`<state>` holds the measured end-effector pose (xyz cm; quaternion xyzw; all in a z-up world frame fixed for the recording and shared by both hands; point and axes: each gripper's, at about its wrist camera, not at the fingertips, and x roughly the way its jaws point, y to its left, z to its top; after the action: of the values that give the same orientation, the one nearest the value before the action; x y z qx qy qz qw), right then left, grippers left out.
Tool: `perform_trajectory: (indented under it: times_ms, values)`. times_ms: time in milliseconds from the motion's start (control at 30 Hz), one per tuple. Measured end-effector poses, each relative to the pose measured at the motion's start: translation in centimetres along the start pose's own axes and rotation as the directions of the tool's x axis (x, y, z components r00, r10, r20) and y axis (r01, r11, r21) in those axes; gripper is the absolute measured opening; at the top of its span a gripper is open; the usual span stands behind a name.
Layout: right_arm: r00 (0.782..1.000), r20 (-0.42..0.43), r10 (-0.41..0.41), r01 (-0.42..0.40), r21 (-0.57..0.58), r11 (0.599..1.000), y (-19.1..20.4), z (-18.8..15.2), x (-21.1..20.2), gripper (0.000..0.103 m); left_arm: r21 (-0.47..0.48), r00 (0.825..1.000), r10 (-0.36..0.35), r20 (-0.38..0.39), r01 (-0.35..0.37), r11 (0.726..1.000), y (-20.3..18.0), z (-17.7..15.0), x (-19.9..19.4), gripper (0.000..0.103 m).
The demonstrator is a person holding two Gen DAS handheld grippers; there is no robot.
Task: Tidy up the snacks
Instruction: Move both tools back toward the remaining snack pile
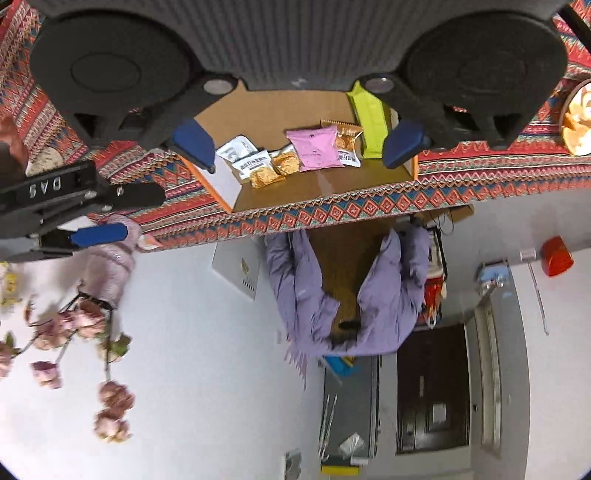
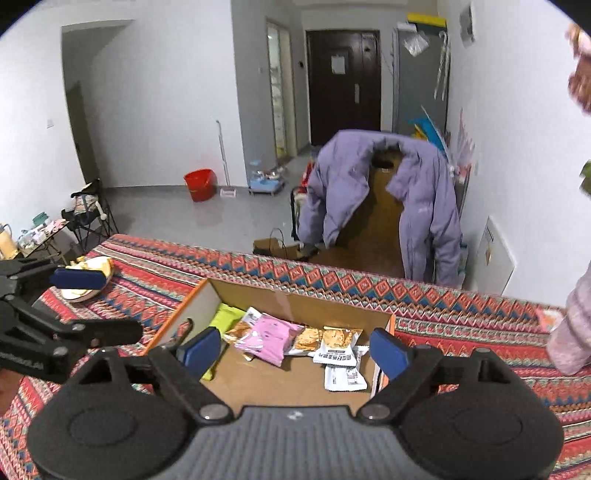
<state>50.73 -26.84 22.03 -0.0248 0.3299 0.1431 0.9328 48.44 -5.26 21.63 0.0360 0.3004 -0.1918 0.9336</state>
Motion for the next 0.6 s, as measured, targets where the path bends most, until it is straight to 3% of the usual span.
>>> perform_trajectory:
  times_ms: [67,333,433,600]
  values:
    - [1.000,0.020,0.000,0.000,-0.010,1.000,0.8,-0.6,-2.0,0.097,0.014,1.000,0.007,0.022,-0.008,1.000,-0.5,-0.9,-2.2,0.100]
    - [0.996,0.084,0.023,-0.019,-0.044,0.999,2.9,-4.3,-8.2,0.099,0.012,0.990,0.069,0.126,-0.071,0.997,-1.2,-4.7,-9.9,0.103]
    - [0.986,0.152,0.072,-0.065,-0.050,0.997,3.2,-7.2,-10.6,0.102,-0.005,0.981,0.109,0.163,-0.110,0.994,-1.3,-7.5,-12.0,0.103]
    - [0.976,0.210,0.063,-0.055,-0.046,0.997,3.5,-13.0,-13.8,0.102,-0.031,0.967,0.154,0.205,-0.151,0.988,-1.8,-13.2,-14.9,0.103]
